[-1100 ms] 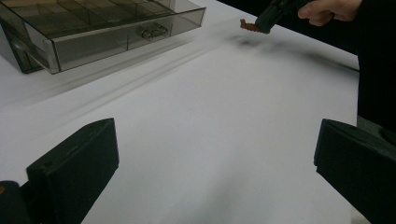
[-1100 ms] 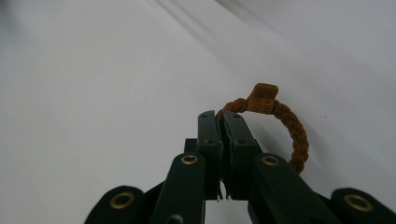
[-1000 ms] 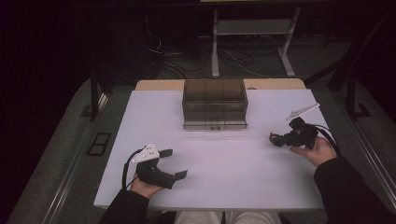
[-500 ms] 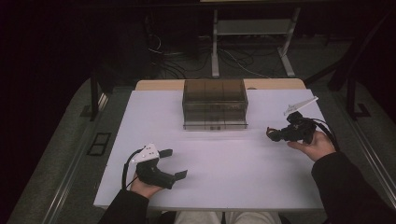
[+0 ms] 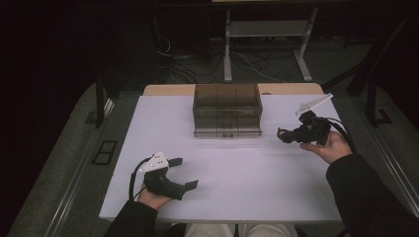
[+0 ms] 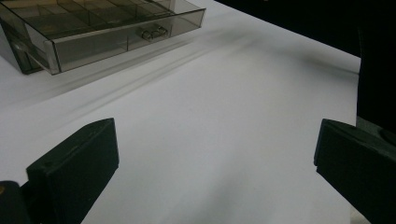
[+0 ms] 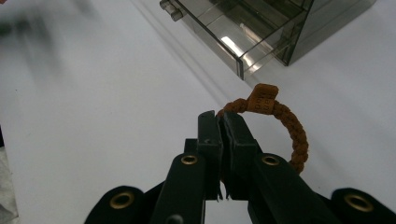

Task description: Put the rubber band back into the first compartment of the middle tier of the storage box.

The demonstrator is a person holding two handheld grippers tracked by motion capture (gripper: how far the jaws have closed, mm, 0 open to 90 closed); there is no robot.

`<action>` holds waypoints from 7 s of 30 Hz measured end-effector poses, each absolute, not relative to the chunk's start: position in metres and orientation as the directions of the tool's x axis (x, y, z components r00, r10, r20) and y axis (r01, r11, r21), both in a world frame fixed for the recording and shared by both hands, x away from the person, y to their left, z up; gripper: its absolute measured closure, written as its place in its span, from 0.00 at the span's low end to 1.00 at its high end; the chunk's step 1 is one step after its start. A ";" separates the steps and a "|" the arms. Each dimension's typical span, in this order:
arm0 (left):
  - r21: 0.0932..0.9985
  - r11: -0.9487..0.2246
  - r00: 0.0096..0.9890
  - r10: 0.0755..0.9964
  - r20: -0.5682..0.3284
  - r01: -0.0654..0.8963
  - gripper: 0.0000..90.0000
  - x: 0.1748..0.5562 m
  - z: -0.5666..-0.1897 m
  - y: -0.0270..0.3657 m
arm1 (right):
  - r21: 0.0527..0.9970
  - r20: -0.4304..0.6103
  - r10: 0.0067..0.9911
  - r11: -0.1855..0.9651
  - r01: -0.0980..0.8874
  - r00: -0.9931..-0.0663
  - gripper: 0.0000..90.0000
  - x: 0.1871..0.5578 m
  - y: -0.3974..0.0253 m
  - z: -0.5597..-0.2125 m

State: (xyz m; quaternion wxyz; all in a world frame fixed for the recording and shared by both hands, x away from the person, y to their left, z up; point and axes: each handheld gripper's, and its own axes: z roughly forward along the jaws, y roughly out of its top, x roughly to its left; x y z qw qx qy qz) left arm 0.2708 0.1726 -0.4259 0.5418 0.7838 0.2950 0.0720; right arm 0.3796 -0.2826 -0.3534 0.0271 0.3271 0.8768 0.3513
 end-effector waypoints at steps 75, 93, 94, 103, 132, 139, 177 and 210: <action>0.895 -0.230 0.823 0.525 -0.215 0.381 0.00 0.271 -0.425 0.176 | 0.672 0.119 0.422 0.632 0.386 -0.899 0.95 0.441 -0.131 -0.307; 0.898 -0.229 0.825 0.524 -0.212 0.376 0.00 0.272 -0.425 0.177 | 0.656 0.133 0.424 0.639 0.400 -0.896 0.95 0.456 -0.104 -0.322; 0.898 -0.230 0.825 0.524 -0.211 0.376 0.00 0.272 -0.425 0.177 | 0.658 0.131 0.420 0.641 0.395 -0.898 0.95 0.456 -0.103 -0.323; 0.899 -0.227 0.825 0.523 -0.212 0.375 0.00 0.272 -0.425 0.177 | 0.656 0.140 0.405 0.645 0.391 -0.904 0.95 0.459 -0.090 -0.330; 0.902 -0.227 0.828 0.521 -0.207 0.368 0.00 0.272 -0.424 0.177 | 0.651 0.157 0.387 0.652 0.390 -0.909 0.95 0.466 -0.062 -0.359; 0.901 -0.224 0.825 0.524 -0.211 0.373 0.00 0.271 -0.424 0.177 | 0.644 0.155 0.393 0.656 0.395 -0.906 0.95 0.469 -0.058 -0.366; 0.900 -0.230 0.828 0.521 -0.209 0.372 0.00 0.272 -0.425 0.176 | 0.631 0.171 0.417 0.649 0.424 -0.893 0.85 0.476 -0.047 -0.391; 0.899 -0.234 0.827 0.523 -0.205 0.371 0.00 0.272 -0.425 0.177 | 0.689 0.147 0.522 0.555 0.466 -0.840 0.13 0.426 -0.105 -0.333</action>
